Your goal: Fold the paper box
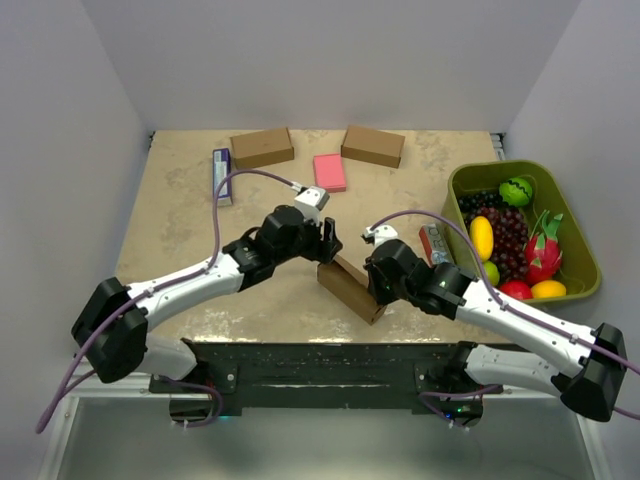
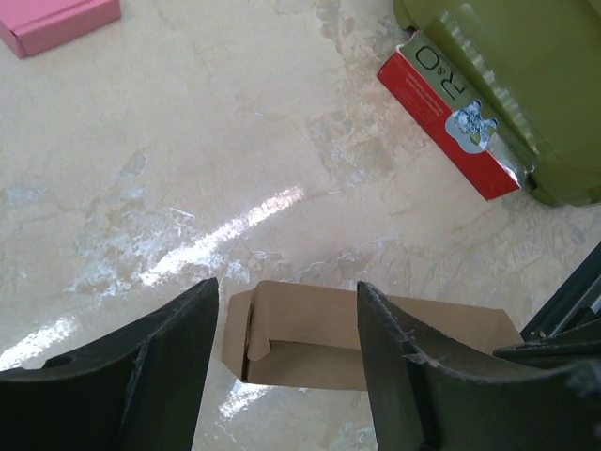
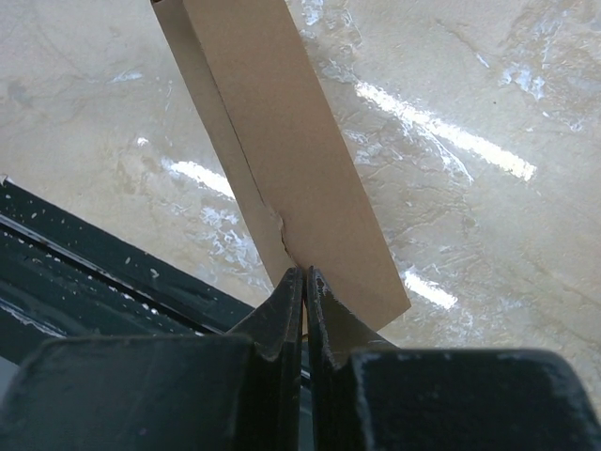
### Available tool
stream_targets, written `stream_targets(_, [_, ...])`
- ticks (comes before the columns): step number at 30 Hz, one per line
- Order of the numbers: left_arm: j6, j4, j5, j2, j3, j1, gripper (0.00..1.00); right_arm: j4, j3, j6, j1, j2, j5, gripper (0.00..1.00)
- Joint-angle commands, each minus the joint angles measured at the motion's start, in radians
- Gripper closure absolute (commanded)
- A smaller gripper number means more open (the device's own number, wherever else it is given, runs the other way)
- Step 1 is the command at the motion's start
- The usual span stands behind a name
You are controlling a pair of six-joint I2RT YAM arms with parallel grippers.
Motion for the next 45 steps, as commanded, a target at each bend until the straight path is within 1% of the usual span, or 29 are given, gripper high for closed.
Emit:
stream_targets(1, [0.01, 0.093, 0.068, 0.038, -0.037, 0.015, 0.36, -0.007, -0.02, 0.009, 0.007, 0.017, -0.012, 0.96])
stream_targets(6, [0.003, 0.129, 0.062, 0.053, -0.124, 0.026, 0.37, -0.004, -0.021, 0.009, 0.011, 0.028, -0.017, 0.96])
stream_targets(12, [0.004, 0.145, 0.047, 0.071, -0.172, 0.026, 0.39, -0.001, -0.024, 0.011, 0.018, 0.042, -0.023, 0.96])
stream_targets(18, [0.003, 0.151, 0.045, 0.078, -0.215, 0.026, 0.44, 0.002, -0.029, 0.015, 0.023, 0.065, -0.041, 0.95])
stream_targets(20, [0.004, 0.154, 0.047, 0.075, -0.227, 0.026, 0.48, 0.011, -0.037, 0.02, 0.026, 0.071, -0.047, 0.94])
stream_targets(24, [0.0, 0.168, 0.045, 0.074, -0.265, 0.024, 0.51, 0.031, -0.057, 0.032, 0.027, 0.068, -0.066, 0.89])
stream_targets(25, [-0.002, 0.177, 0.047, 0.075, -0.273, 0.026, 0.54, 0.04, -0.069, 0.035, 0.027, 0.066, -0.07, 0.89])
stream_targets(30, [-0.016, 0.206, 0.047, 0.075, -0.322, 0.024, 0.6, 0.048, -0.095, 0.061, 0.029, 0.065, -0.08, 0.82])
stream_targets(33, [-0.024, 0.218, 0.047, 0.075, -0.347, 0.024, 0.61, 0.045, -0.097, 0.066, 0.029, 0.077, -0.086, 0.79])
stream_targets(36, [-0.031, 0.243, 0.051, 0.067, -0.373, 0.026, 0.64, 0.043, -0.101, 0.074, 0.029, 0.082, -0.084, 0.72])
stream_targets(40, [-0.033, 0.254, 0.053, 0.053, -0.382, 0.026, 0.63, 0.04, -0.106, 0.078, 0.029, 0.077, -0.078, 0.66])
stream_targets(42, [-0.031, 0.237, 0.048, 0.033, -0.37, 0.026, 0.56, 0.031, -0.103, 0.086, 0.029, 0.077, -0.07, 0.63])
stream_targets(44, [-0.028, 0.223, 0.047, -0.005, -0.35, 0.024, 0.53, 0.031, -0.101, 0.087, 0.029, 0.075, -0.066, 0.62])
stream_targets(45, [-0.027, 0.208, 0.047, -0.02, -0.341, 0.026, 0.5, 0.031, -0.101, 0.089, 0.029, 0.079, -0.066, 0.62])
